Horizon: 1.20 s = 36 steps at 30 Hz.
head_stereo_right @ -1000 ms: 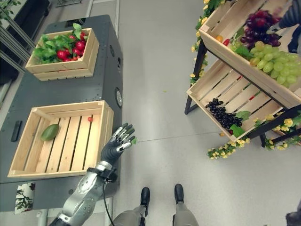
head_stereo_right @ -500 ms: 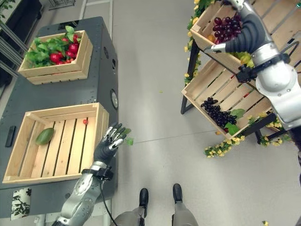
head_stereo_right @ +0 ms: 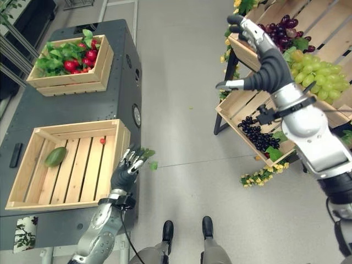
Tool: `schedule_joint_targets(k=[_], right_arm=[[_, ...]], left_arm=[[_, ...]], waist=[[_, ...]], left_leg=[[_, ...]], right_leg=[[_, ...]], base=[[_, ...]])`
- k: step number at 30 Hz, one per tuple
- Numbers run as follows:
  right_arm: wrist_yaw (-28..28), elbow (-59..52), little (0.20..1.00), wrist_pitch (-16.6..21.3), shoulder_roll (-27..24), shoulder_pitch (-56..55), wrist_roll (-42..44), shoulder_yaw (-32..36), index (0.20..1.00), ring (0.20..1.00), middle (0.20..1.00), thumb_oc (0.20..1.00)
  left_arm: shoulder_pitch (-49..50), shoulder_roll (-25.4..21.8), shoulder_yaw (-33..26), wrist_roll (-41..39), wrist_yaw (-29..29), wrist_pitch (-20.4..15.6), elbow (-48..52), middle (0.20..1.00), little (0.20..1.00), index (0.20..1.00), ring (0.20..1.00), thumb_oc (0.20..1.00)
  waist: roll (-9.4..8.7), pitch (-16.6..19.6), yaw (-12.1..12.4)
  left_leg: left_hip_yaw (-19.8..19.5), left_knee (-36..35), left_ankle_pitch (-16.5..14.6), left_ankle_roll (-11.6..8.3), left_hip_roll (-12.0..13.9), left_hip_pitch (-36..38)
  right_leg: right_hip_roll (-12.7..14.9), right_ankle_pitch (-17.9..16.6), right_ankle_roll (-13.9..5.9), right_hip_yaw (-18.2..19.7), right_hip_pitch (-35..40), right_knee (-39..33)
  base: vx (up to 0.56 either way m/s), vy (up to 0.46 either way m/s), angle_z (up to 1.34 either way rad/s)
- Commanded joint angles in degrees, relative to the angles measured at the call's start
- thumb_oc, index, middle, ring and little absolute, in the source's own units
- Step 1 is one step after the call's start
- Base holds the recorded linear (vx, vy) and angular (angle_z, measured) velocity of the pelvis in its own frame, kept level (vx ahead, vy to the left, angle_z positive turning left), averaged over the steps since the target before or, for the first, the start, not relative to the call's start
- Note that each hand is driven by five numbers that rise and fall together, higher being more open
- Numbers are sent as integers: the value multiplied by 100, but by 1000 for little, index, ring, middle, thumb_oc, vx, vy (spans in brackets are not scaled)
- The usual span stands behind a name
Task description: Pick up the fruits from the basket on one side to the basket on the other side
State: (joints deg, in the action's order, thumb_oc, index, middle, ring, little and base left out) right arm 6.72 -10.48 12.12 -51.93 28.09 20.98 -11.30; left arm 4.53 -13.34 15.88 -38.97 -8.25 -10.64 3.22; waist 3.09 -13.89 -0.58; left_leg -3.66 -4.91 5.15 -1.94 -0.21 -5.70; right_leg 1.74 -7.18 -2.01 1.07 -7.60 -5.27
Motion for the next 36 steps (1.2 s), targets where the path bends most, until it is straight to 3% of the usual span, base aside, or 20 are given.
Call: schedule_joint_targets(k=[1,5,8,9,10,11,12,13,16,17,18,21,22,25,28,29,32,33,34,36], right_arm=[[-7,-228,1000,171,181,-174,-178,226,1000,1000,1000,1000],[-31,-151,1000,84,956,-908,-486,241,1000,1000,1000,1000],[38,-83,1000,70,1172,-1234,-768,361,1000,1000,1000,1000],[92,1,1000,75,1258,-1407,-807,422,1000,1000,1000,1000],[136,138,1000,52,1445,-1817,-1069,585,1000,1000,1000,1000],[136,129,1000,51,1455,-1837,-1077,593,1000,1000,1000,1000],[129,261,1000,64,1628,-2054,-1281,637,1000,1000,1000,1000],[130,262,1000,66,1638,-2061,-1287,633,1000,1000,1000,1000],[71,493,1000,106,1865,-2319,-1354,609,1000,1000,1000,1000],[22,638,1000,139,1953,-2472,-1377,649,1000,1000,1000,1000],[22,639,1000,141,1955,-2469,-1377,649,1000,1000,1000,1000],[-11,941,1000,158,2120,-2759,-1279,723,1000,1000,1000,1000],[10,1129,1000,130,2207,-2976,-1281,837,1000,1000,1000,1000],[113,1399,1000,119,2357,-3115,-1277,928,1000,1000,1000,1000],[221,1739,1000,94,2537,-3239,-1243,950,1000,1000,1000,1000],[267,2054,1000,69,2674,-3226,-1212,890,1000,1000,1000,1000],[248,2252,1000,55,2860,-3223,-1172,785,1000,1000,1000,1000],[300,2389,1000,60,2935,-3188,-1136,783,1000,1000,1000,1000],[316,2603,1000,46,3053,-3160,-1096,748,1000,1000,1000,1000],[330,2799,1000,35,3130,-3127,-1082,690,1000,1000,1000,1000]], left_arm=[[89,50,-61,224,-92,-383,21,1000,1000,1000,1000,1000],[157,127,-289,289,-215,-440,-98,1000,1000,1000,1000,1000],[127,109,-317,423,-235,-455,-194,1000,1000,1000,1000,1000],[105,142,-345,397,-234,-469,-273,1000,1000,1000,1000,1000],[125,182,-400,422,-135,-442,-419,1000,1000,1000,1000,1000],[135,175,-393,424,-133,-441,-417,1000,1000,1000,1000,1000],[228,181,-527,510,-29,-453,-519,1000,1000,1000,1000,1000],[239,174,-528,509,-26,-453,-517,1000,1000,1000,1000,1000],[322,184,-634,511,129,-501,-682,1000,1000,1000,1000,1000],[334,210,-650,508,199,-487,-815,1000,1000,1000,1000,1000],[331,209,-652,507,200,-489,-818,1000,1000,1000,1000,1000],[319,291,-660,485,334,-461,-1026,1000,1000,1000,1000,1000],[282,345,-645,527,395,-407,-1179,1000,1000,1000,1000,1000],[282,410,-646,608,357,-381,-1371,1000,1000,1000,1000,1000],[237,393,-674,687,312,-332,-1567,1000,1000,1000,1000,1000],[293,347,-714,797,285,-312,-1720,1000,1000,1000,1000,1000],[372,286,-830,878,262,-322,-1862,1000,1000,1000,1000,1000],[357,261,-857,910,229,-311,-1926,1000,1000,1000,1000,1000],[405,206,-925,976,198,-301,-2022,1000,1000,1000,1000,1000],[408,190,-955,983,192,-297,-2099,1000,1000,1000,1000,1000]], waist=[[-219,361,75],[-169,228,155],[-169,153,154],[-168,111,139],[-158,109,31],[-162,135,25],[-169,148,-46],[-169,164,-50],[-234,199,-80],[-179,263,-128],[-193,271,-155],[28,472,-391],[228,592,-520],[366,672,-633],[319,717,-653],[204,726,-609],[91,728,-542],[16,705,-505],[-195,612,-481],[-303,536,-441]], left_leg=[[68,300,-434,-371,24,40],[-84,358,-312,-475,89,-84],[-218,396,-153,-559,135,-301],[-118,426,-108,-565,135,-396],[352,519,-114,-472,117,-514],[339,553,-130,-471,113,-550],[774,866,-458,-378,72,-440],[768,905,-488,-378,80,-466],[733,1274,-1150,-244,-131,-139],[761,1449,-1554,-185,-252,299],[740,1436,-1517,-179,-275,277],[735,1509,-1572,-286,-314,1116],[808,1467,-1462,-426,-179,1561],[855,1139,-1423,-439,-67,1757],[1043,705,-1969,-210,28,1769],[1190,642,-2048,-172,56,1728],[1270,505,-2065,-151,62,1797],[1289,468,-1995,-130,53,1734],[1282,332,-1880,-68,-72,1674],[1241,304,-1846,-18,-142,1649]], right_leg=[[-48,884,-268,2,166,115],[-54,897,-241,-159,148,128],[-11,904,-241,-334,59,153],[36,895,-247,-413,10,160],[127,871,-272,-668,-112,193],[131,876,-275,-683,-128,197],[172,819,-292,-933,-245,243],[166,823,-293,-939,-251,244],[254,714,-318,-1287,-327,204],[253,715,-294,-1596,-387,241],[282,703,-298,-1617,-407,248],[208,743,-186,-2254,-563,363],[116,874,-61,-2708,-679,493],[172,957,-19,-3129,-838,673],[364,925,-162,-3226,-1009,869],[520,691,-295,-3250,-1079,833],[558,581,-372,-3147,-1067,767],[600,432,-447,-3075,-1094,650],[761,52,-569,-3012,-1213,581],[803,-92,-643,-2858,-1240,549]], base=[[-11,-53,8],[-62,-77,18],[-121,-58,39],[-246,-65,73],[-181,-57,88],[-243,-143,151],[-115,-85,123],[-169,-124,116],[-174,-109,48],[-139,-87,55],[-125,-74,95],[-144,-53,112],[-206,-34,166],[-208,25,174],[-92,80,84],[-85,158,124],[-142,167,73],[-247,165,-16],[-295,212,-17],[-160,119,16]])
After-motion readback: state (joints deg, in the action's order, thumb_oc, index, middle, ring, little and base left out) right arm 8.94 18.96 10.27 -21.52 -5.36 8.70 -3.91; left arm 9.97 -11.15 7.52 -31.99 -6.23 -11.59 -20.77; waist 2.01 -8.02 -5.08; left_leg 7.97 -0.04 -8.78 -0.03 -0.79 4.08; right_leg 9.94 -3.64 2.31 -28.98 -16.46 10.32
